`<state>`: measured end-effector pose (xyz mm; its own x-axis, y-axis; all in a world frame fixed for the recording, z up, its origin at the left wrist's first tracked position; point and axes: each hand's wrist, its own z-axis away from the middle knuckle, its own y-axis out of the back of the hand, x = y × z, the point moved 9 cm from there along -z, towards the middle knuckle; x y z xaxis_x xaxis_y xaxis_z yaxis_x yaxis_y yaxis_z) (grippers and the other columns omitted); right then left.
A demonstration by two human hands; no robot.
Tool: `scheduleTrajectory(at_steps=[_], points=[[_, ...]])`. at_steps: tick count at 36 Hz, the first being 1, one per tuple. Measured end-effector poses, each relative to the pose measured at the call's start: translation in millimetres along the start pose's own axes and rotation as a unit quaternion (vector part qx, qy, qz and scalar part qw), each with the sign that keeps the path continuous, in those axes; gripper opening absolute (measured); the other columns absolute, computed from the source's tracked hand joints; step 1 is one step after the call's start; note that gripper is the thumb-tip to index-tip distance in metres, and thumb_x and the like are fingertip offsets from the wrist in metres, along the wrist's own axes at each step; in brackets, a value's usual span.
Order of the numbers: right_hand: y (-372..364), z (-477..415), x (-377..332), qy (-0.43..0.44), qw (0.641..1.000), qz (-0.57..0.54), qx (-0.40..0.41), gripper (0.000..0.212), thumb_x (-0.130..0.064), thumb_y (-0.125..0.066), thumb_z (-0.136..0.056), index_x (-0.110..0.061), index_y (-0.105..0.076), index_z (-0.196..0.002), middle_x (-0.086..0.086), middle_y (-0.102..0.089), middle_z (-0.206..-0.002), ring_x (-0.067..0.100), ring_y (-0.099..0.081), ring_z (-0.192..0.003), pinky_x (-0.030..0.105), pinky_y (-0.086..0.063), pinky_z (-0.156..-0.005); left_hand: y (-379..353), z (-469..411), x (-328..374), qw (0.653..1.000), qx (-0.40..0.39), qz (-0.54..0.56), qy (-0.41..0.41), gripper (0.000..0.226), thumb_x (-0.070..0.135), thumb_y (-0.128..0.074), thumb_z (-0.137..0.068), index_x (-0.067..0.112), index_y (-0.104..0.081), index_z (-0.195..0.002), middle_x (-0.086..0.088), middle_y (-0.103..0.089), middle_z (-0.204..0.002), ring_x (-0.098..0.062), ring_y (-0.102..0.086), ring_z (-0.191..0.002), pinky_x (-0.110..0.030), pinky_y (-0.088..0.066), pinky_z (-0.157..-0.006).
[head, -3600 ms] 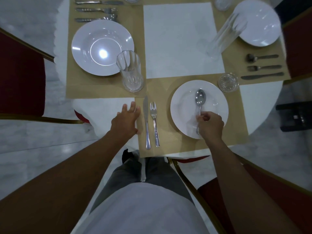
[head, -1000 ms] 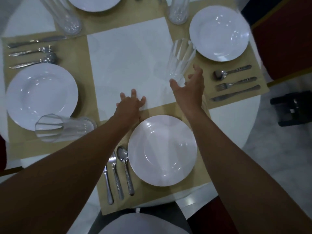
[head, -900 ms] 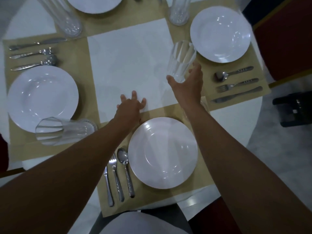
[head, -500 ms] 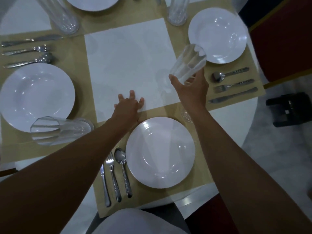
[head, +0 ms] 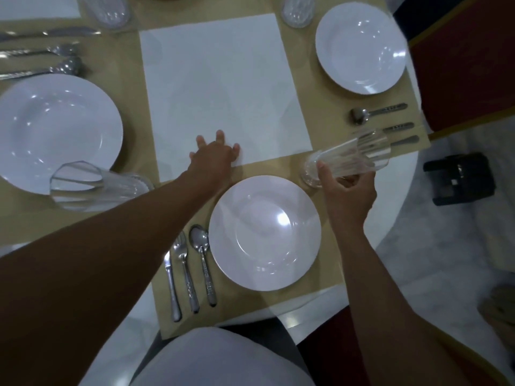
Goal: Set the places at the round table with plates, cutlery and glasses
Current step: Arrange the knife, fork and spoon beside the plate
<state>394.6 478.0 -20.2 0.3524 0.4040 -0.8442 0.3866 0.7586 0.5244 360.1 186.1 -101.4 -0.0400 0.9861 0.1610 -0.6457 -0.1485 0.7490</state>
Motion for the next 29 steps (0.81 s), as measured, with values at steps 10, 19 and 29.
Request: scheduleTrajectory(at_steps=[10,19,29], points=[[0.5,-4.8,0.1,0.011,1.0,0.028,-0.006,0.064,-0.056,-0.086,-0.066,-0.05,-0.05,-0.118,-0.012,-0.071,-0.115,-0.003,-0.07,-0.093,0.014,-0.058,-0.081,1.6,1.9,0.7,1.0,0.014,0.001,-0.009,0.085,0.038,-0.069,-0.087,0.028,-0.018,-0.155,-0.015,0.004,-0.163,-0.055,-0.007,-0.143,-0.061,-0.026,-0.113],[-2.0,-3.0,3.7,0.006,1.0,0.021,-0.012,0.068,-0.06,-0.087,-0.062,-0.043,-0.055,-0.119,-0.015,-0.07,-0.112,-0.006,-0.07,-0.089,0.009,-0.055,-0.075,2.1,1.3,0.0,1.0,0.021,-0.007,-0.012,0.084,0.036,-0.069,-0.088,0.028,-0.02,-0.155,-0.015,0.003,-0.163,-0.055,-0.01,-0.142,-0.061,-0.028,-0.112],[-4.7,-2.2,7.9,0.01,0.999,0.022,-0.028,0.072,-0.057,-0.09,-0.061,-0.036,-0.056,-0.121,-0.013,-0.068,-0.117,-0.006,-0.07,-0.09,0.012,-0.057,-0.075,5.8,6.0,1.3,1.0,0.017,-0.003,0.002,0.083,0.03,-0.07,-0.089,0.03,-0.02,-0.155,-0.01,0.005,-0.164,-0.051,-0.005,-0.145,-0.058,-0.027,-0.114]])
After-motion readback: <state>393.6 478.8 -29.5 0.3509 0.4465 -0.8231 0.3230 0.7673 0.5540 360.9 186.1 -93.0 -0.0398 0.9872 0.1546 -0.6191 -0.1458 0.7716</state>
